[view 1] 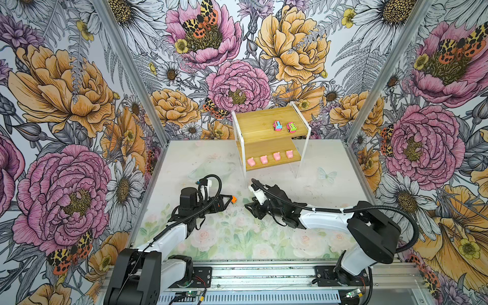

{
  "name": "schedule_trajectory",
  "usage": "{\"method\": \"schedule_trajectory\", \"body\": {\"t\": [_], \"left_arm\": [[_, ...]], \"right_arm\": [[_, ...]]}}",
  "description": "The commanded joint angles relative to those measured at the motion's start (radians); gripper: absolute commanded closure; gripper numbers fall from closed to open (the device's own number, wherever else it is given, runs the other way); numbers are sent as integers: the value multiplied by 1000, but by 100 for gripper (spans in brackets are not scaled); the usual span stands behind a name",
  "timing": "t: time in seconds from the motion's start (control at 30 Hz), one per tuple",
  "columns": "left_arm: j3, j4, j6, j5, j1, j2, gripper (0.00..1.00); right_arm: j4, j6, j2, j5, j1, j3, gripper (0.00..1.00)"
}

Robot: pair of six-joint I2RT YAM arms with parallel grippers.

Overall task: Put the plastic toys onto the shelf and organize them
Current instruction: 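Draw the right gripper back from the shelf down toward the green cars, then lower the right gripper and close it on the green car with orange top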

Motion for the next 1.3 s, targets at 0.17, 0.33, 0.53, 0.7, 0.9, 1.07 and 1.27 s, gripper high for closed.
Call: {"method": "schedule_trajectory", "body": {"t": [0.17,0.33,0.53,0.7,0.9,1.07,1.27], "left_arm": [[-67,31,-30,-40,80,-116,1],[-89,21,-43,-55,111,-172,1],[-97,36,-47,-48,116,-181,1],[-93,52,-51,-31,117,-149,1],[-95,52,-51,-31,116,-149,1],[-95,50,-51,-32,116,-149,1],[-94,49,-51,-35,117,-151,1]], "right_arm": [[38,-57,184,-29,16,179,48],[54,-72,255,-23,16,229,48],[103,-99,319,-25,18,256,49],[202,-111,371,-31,18,242,49],[271,-106,419,-15,18,238,50],[310,-111,448,5,18,238,50],[337,-111,483,11,17,250,50]]}}
